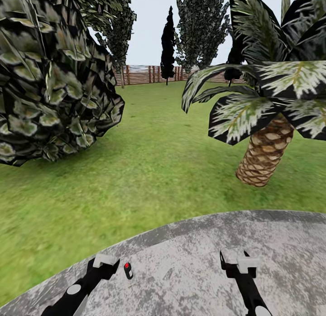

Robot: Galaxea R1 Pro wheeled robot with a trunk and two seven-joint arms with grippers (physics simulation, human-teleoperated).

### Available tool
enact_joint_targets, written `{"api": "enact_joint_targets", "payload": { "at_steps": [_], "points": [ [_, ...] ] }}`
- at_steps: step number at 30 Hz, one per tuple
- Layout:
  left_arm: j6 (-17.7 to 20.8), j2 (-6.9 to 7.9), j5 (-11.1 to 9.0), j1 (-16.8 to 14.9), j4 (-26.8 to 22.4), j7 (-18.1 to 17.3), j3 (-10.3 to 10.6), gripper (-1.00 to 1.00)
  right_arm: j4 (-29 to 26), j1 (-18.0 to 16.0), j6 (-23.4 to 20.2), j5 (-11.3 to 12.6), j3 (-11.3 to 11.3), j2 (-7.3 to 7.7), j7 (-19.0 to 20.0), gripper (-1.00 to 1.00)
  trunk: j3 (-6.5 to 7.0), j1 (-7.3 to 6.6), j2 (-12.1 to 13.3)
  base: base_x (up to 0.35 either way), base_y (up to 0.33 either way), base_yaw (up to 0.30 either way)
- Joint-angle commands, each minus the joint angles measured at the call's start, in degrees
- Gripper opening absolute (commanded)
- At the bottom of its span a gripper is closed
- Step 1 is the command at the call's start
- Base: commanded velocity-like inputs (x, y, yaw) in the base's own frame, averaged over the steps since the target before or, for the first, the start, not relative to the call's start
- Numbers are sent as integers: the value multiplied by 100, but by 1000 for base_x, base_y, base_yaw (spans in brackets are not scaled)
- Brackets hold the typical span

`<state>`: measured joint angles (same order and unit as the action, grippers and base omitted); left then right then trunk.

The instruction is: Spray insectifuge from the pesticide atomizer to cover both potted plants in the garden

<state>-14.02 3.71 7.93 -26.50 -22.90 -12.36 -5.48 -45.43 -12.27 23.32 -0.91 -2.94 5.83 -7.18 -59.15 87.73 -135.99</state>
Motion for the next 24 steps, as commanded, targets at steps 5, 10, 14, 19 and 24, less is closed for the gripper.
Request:
{"api": "enact_joint_targets", "payload": {
  "at_steps": [5,10,14,19,24],
  "points": [
    [-42,-10,68,-4,37,-21,-50,100,15,-4,7,-11,-31,-95,-56,100,-105,109,-204,0,0,0],
    [-57,-11,75,-4,60,-14,-44,100,13,-4,-2,-9,-31,-140,-62,100,-233,219,-404,0,0,0],
    [-60,-11,76,-4,65,-14,-42,100,19,-4,-10,-6,-29,-184,-64,100,-340,307,-565,0,0,0],
    [-45,-16,77,-7,73,-19,-18,100,-3,-4,0,-16,-26,-194,-62,100,-463,397,-727,0,0,0],
    [36,-57,68,-137,10,-70,-15,100,-162,-5,-99,-39,-25,-163,-49,100,-577,410,-733,0,0,0]
  ]
}}
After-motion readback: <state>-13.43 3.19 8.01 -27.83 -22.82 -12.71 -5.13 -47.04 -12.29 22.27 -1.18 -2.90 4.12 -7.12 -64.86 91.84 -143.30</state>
